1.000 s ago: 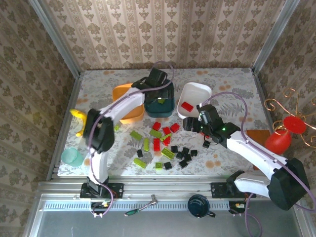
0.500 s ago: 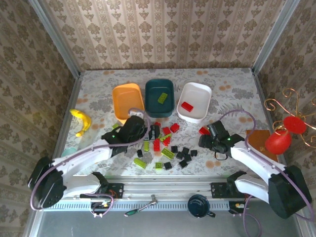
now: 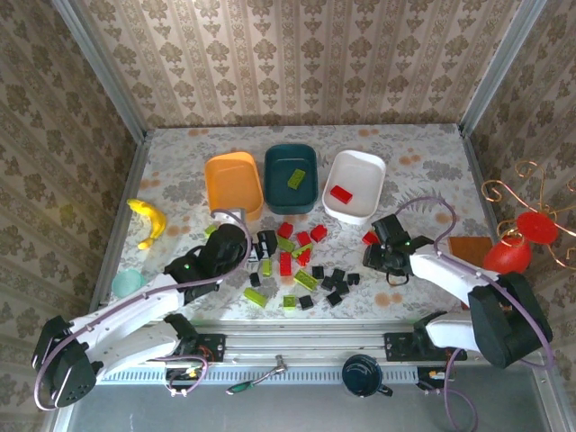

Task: Sort the legos into containers by color
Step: Pick up the lego from the bottom-right of the table, then place the lego in the container.

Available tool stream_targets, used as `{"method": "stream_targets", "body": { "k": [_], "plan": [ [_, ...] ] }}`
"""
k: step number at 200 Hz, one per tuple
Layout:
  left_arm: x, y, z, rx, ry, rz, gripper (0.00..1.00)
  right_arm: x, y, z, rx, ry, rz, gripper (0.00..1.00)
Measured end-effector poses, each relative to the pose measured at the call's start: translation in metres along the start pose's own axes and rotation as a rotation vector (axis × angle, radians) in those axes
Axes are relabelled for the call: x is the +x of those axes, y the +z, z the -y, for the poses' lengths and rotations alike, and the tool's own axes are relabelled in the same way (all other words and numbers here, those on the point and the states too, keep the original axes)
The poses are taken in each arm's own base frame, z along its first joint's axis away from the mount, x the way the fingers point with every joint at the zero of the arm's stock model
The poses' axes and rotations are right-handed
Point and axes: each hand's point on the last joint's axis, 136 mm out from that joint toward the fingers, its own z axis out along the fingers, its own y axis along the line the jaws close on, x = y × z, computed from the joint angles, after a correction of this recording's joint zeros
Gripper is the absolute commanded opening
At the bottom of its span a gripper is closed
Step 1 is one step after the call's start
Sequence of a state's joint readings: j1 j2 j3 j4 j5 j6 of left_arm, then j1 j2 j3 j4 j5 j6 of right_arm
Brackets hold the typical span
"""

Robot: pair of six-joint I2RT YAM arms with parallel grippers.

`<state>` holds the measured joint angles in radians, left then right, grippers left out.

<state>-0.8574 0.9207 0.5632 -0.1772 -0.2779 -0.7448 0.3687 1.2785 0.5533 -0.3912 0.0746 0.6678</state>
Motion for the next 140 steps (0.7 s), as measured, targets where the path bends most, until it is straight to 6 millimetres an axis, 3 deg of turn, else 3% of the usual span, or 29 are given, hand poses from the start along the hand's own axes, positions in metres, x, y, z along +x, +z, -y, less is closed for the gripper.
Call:
{"method": "stream_targets", "body": {
  "k": [33, 54, 76, 101, 121, 140],
  "plan": [
    [-0.004, -0.008, -0.005, -0.016, -0.007, 0.022, 1.00, -0.001, -0.005, -0.010, -0.024, -0.043, 0.012, 0.33],
    [-0.012, -0.021, -0.010, -0.022, -0.015, 0.061, 1.00, -0.008, -0.025, -0.038, -0.107, -0.110, 0.060, 0.32],
    [-0.018, -0.037, -0.020, -0.042, -0.022, 0.102, 1.00, -0.027, -0.063, -0.101, -0.270, -0.216, 0.125, 0.31],
    [-0.020, -0.053, -0.032, -0.064, -0.028, 0.135, 1.00, -0.054, -0.102, -0.200, -0.449, -0.357, 0.179, 0.31],
    [-0.019, -0.062, -0.042, -0.086, -0.037, 0.146, 0.99, -0.070, -0.106, -0.270, -0.541, -0.437, 0.195, 0.31],
    [-0.016, -0.069, -0.051, -0.107, -0.048, 0.147, 0.99, -0.080, -0.090, -0.324, -0.578, -0.500, 0.183, 0.31]
  ]
}}
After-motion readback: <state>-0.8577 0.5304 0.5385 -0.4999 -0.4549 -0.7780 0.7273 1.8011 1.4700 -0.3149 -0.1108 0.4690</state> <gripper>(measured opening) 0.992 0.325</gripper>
